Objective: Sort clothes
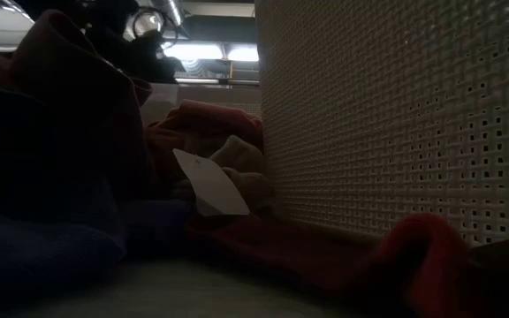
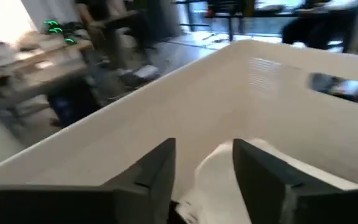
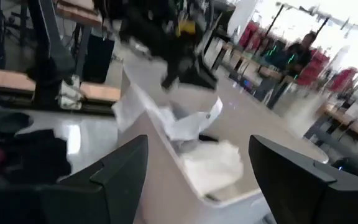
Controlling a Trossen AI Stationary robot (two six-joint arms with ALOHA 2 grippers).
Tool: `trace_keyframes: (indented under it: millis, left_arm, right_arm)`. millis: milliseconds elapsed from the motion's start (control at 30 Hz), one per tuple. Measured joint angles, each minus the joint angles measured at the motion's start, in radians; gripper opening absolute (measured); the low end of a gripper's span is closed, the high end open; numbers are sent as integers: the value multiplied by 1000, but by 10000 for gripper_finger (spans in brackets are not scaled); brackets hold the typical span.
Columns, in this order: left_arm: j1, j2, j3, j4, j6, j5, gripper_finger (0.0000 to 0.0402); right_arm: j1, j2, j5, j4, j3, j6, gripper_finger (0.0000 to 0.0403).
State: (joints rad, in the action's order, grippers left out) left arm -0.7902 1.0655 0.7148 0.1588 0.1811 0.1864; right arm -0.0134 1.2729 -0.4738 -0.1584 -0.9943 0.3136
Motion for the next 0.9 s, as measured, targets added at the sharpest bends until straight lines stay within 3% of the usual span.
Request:
trace_keyframes:
  millis: [167,333,467,633,900]
  left_arm:
    - [44,-131,6,-84,-53,-173,189]
    - [97,-263,5,-200,-96,-174,197]
    - [171,-337,4,-410,-158,-178,198]
    - [306,-396,-84,-456,-281,-296,198]
    - [478,-440,-177,-520,-450,-85,186]
  right_arm:
    - [0,6,4,76,0,-61,280]
    - [-26,7,-2,114,0,-82,280]
    - [-81,7,-9,118,0,-82,280]
    - [-151,7,-11,126,0,-86,280]
    - [-233,7,-41,199,0,-173,280]
